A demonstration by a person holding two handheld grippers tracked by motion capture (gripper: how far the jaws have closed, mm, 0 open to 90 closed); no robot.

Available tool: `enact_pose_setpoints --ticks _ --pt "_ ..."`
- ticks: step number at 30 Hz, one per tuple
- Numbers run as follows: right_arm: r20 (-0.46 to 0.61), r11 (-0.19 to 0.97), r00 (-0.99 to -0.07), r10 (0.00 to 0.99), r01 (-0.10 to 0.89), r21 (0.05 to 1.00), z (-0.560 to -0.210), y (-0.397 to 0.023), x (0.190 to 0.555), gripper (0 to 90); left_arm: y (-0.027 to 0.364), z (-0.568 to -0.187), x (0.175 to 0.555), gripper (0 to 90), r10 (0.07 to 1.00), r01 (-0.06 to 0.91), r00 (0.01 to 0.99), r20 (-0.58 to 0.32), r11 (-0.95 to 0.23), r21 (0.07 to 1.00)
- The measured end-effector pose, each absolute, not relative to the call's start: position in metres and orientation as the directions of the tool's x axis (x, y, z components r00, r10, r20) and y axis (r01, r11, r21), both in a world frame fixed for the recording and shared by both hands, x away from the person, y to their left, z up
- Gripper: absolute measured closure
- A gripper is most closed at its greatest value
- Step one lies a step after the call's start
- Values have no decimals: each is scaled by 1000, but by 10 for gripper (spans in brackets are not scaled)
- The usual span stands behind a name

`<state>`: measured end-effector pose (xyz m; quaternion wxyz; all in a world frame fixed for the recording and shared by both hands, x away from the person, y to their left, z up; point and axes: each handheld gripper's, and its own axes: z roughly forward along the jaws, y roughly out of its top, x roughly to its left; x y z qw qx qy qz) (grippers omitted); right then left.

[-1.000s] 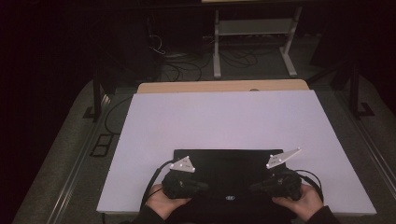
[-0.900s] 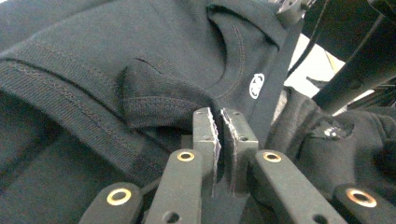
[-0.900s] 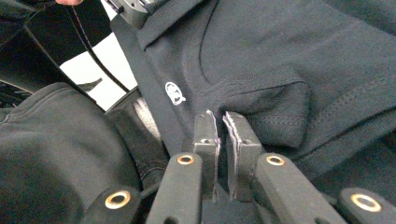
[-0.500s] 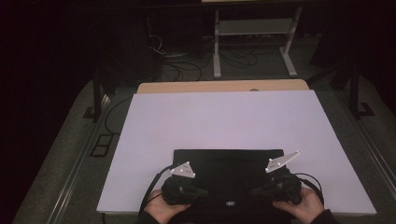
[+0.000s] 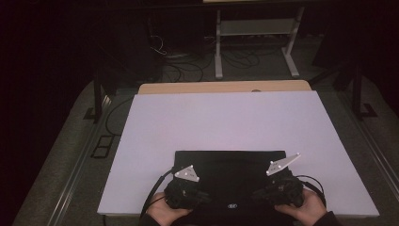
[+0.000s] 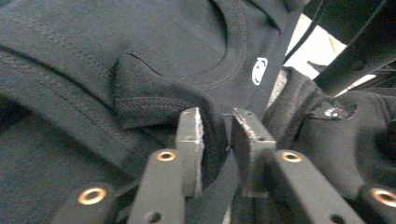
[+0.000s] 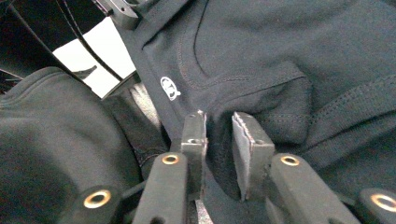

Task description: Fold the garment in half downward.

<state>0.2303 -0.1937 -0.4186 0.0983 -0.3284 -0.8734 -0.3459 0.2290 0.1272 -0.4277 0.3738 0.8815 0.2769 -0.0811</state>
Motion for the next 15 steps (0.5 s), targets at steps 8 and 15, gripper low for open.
enact_pose_setpoints --ticks 8,15 --pt "379 537 -769 515 634 557 -414 -197 228 613 131 -426 230 557 450 547 831 -328 -552 629" --pt "334 503 -764 552 624 598 -407 -204 227 414 137 -420 231 473 448 532 838 -313 -539 653"
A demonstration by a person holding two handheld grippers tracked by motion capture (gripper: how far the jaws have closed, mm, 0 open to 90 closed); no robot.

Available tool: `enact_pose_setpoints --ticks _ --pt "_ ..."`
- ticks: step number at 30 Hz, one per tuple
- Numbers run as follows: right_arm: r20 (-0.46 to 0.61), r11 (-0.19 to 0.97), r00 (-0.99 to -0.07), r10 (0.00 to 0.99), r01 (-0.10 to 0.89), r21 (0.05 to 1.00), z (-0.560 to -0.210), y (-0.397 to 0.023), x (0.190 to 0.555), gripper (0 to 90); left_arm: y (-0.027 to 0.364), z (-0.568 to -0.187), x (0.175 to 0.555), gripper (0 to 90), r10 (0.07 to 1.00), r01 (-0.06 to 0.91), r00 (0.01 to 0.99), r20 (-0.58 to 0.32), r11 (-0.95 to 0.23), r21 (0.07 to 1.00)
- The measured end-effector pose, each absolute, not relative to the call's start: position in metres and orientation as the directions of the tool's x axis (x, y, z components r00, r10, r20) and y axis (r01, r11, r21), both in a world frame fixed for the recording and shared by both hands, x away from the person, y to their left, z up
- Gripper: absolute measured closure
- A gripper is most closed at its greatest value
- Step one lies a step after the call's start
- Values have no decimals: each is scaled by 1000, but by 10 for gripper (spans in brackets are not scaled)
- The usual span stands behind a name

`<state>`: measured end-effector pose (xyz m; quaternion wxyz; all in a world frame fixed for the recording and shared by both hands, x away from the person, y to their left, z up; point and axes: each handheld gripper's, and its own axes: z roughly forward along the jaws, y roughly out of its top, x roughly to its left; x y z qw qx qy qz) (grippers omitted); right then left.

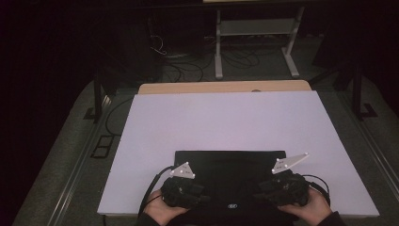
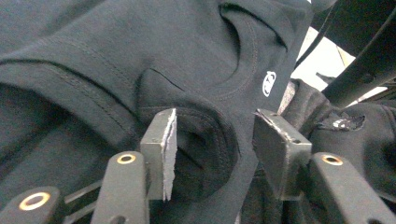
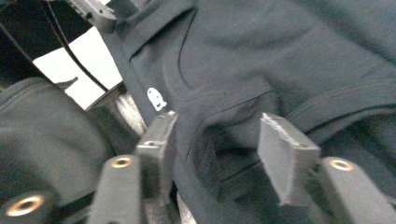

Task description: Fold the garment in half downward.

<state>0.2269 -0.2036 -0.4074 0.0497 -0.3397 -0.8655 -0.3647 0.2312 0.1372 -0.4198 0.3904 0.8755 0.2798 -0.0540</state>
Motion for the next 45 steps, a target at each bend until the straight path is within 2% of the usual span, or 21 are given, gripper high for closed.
enact_pose_setpoints --ticks 7,12,19,22,33,45 --pt "302 459 -740 601 629 628 -403 -212 230 259 144 -417 234 342 454 510 844 -286 -509 694" --pt "300 442 -736 607 626 642 -400 -217 233 177 150 -415 239 239 442 520 838 -320 -470 713" --pt "296 424 -737 608 616 664 -391 -227 241 115 158 -408 249 93 418 507 845 -335 -423 751" --pt "291 421 -732 616 618 664 -390 -231 246 0 161 -404 255 3 400 521 839 -370 -392 758" --pt "260 414 -730 632 602 682 -382 -250 264 0 185 -381 280 0 465 483 838 -287 -385 786" --pt "260 400 -721 642 605 688 -377 -261 281 0 200 -366 298 0 508 478 822 -259 -365 799"
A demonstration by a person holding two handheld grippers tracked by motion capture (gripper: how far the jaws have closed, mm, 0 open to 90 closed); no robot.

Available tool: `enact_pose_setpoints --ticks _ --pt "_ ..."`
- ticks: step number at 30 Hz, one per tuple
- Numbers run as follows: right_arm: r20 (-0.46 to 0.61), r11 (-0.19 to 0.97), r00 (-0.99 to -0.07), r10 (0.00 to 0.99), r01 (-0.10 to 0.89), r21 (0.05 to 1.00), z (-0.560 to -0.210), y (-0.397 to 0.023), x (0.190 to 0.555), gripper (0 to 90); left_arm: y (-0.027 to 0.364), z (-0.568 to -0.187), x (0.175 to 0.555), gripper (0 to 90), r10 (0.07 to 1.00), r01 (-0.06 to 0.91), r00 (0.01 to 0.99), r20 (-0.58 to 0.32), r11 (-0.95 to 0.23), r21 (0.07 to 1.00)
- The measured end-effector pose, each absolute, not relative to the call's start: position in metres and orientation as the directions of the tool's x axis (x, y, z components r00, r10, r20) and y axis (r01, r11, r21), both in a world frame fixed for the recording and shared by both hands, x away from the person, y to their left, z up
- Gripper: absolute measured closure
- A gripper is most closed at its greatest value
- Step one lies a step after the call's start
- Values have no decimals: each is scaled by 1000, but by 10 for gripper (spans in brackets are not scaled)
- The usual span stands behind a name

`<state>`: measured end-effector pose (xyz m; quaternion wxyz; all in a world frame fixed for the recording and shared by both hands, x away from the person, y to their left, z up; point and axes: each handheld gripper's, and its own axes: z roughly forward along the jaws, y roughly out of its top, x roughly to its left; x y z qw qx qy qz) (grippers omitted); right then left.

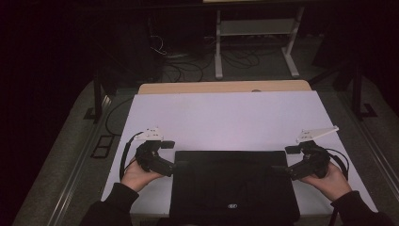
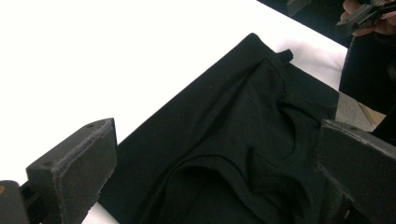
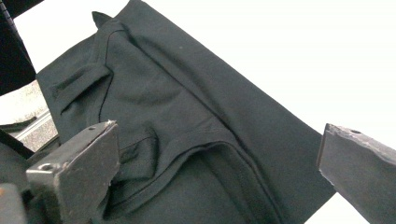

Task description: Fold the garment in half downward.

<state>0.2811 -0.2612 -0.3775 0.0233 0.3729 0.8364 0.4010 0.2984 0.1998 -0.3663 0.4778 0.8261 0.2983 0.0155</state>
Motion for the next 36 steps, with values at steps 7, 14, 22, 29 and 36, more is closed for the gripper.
enact_pose_setpoints --ticks 7,14,22,29,36 --pt "263 391 -711 652 612 687 -376 -267 291 0 204 -365 305 0 515 485 816 -262 -362 796" --pt "269 377 -699 663 622 686 -376 -273 298 0 208 -364 311 0 522 492 810 -268 -357 794" --pt "266 374 -693 670 625 685 -377 -277 305 0 212 -367 319 0 531 500 804 -268 -358 789" --pt "269 368 -682 680 635 679 -381 -281 313 0 213 -375 328 0 548 515 790 -276 -347 784" --pt "264 367 -677 687 637 678 -386 -284 318 0 214 -382 334 0 556 523 784 -276 -350 777"
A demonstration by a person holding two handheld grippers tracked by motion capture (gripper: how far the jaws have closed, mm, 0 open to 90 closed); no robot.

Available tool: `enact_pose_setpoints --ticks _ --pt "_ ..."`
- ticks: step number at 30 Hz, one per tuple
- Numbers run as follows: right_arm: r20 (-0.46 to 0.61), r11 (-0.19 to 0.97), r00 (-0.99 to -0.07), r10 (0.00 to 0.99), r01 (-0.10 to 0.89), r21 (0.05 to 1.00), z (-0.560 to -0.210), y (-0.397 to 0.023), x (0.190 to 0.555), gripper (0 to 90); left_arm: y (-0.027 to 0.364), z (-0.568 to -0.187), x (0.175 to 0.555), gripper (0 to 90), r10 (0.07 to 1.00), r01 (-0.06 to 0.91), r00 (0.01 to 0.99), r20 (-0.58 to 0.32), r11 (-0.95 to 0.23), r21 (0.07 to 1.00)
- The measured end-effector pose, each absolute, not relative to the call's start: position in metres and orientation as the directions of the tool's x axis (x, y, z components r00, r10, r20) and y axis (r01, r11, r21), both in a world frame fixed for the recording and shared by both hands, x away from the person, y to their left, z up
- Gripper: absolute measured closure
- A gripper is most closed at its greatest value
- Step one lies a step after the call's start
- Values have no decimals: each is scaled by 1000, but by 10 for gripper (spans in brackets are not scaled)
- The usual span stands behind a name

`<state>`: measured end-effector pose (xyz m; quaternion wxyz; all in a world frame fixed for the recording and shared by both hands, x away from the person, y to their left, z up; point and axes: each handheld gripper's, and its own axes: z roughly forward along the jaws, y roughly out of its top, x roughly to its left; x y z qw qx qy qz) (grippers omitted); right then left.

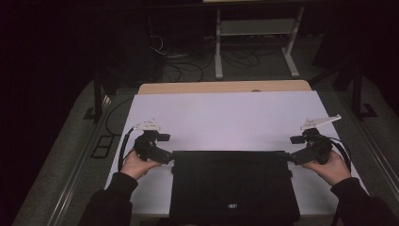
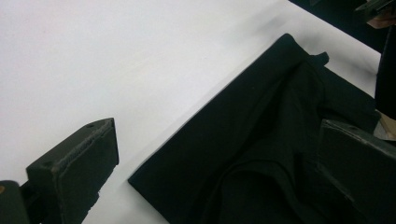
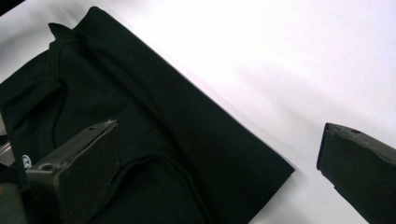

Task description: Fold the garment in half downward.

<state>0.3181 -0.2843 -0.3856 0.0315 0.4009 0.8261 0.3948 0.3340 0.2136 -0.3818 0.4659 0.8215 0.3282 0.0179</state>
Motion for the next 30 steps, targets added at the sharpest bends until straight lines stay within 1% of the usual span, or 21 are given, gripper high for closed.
enact_pose_setpoints --ticks 16,20,25,30 --pt "238 391 -669 704 645 657 -400 -288 325 0 214 -401 350 0 592 555 761 -267 -380 740" --pt "238 387 -668 705 643 661 -404 -291 326 0 214 -412 354 0 608 567 752 -256 -396 722" --pt "246 378 -655 714 657 652 -411 -296 328 0 216 -426 358 0 616 587 738 -275 -387 711" --pt "254 377 -647 719 670 640 -420 -300 333 0 220 -433 360 0 625 591 731 -273 -380 712"
